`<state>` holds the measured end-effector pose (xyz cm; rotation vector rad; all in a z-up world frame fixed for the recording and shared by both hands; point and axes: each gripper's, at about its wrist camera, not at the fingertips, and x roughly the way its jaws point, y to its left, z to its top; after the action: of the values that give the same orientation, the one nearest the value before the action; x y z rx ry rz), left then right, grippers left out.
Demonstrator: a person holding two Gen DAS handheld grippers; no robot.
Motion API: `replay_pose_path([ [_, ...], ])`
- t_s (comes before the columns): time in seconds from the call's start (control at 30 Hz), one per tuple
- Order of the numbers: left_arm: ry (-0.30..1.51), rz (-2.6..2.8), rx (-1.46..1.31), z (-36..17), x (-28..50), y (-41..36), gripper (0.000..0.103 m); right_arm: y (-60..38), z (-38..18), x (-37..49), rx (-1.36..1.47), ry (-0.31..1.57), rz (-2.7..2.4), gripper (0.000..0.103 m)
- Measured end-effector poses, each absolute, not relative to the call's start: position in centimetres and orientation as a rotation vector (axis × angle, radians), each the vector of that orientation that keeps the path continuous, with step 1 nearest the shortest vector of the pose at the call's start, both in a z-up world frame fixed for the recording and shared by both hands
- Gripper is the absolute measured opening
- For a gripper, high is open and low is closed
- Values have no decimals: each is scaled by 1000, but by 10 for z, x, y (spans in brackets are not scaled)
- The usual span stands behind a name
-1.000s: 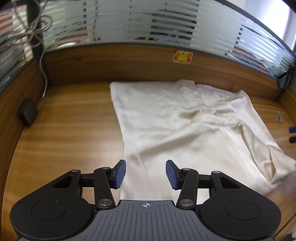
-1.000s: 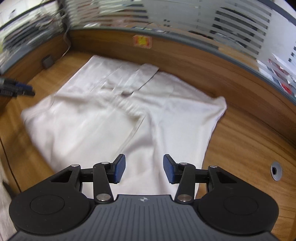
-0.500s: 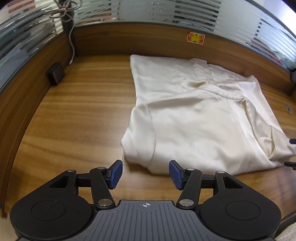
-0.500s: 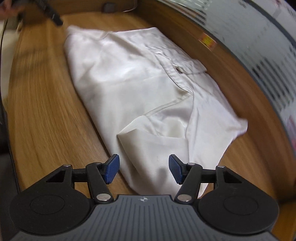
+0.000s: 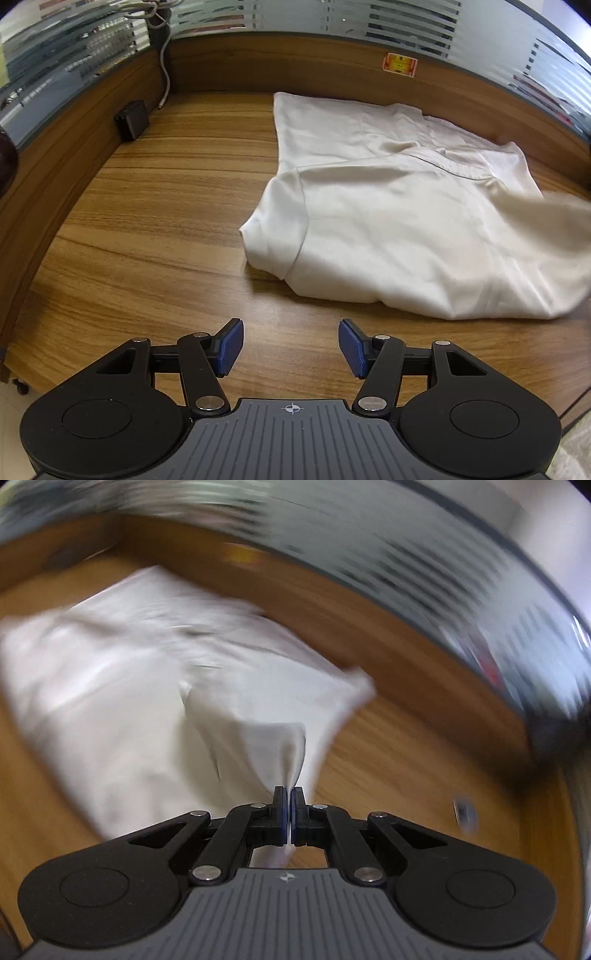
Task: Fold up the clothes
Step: 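Pinch the folded shirt edge with the right tool and tuck it in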
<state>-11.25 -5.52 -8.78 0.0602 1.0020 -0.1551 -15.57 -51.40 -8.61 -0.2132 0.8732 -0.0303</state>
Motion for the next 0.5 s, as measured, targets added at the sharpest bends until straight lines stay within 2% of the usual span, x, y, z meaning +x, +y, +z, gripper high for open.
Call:
replay_pose_path([
  [0.13, 1004, -171, 42, -92, -95, -46, 60, -564, -99, -144, 122, 1012, -145, 6],
  [0.17, 1006, -174, 28, -93, -90, -42, 60, -570, -101, -146, 176, 1015, -171, 11],
  [0.2, 1005, -177, 12, -95, -84, -38, 60, -574, -101, -150, 210, 1006, -204, 28],
  [0.23, 1005, -171, -3, -96, -80, -34, 60, -577, -100, -154, 231, 996, -227, 39],
  [0.4, 1012, -117, -141, -104, -56, -10, 60, -582, -96, -175, 310, 976, -275, 48],
  [0.5, 1010, -120, -218, -108, -44, -2, 60, -582, -103, -185, 363, 989, -287, 48],
])
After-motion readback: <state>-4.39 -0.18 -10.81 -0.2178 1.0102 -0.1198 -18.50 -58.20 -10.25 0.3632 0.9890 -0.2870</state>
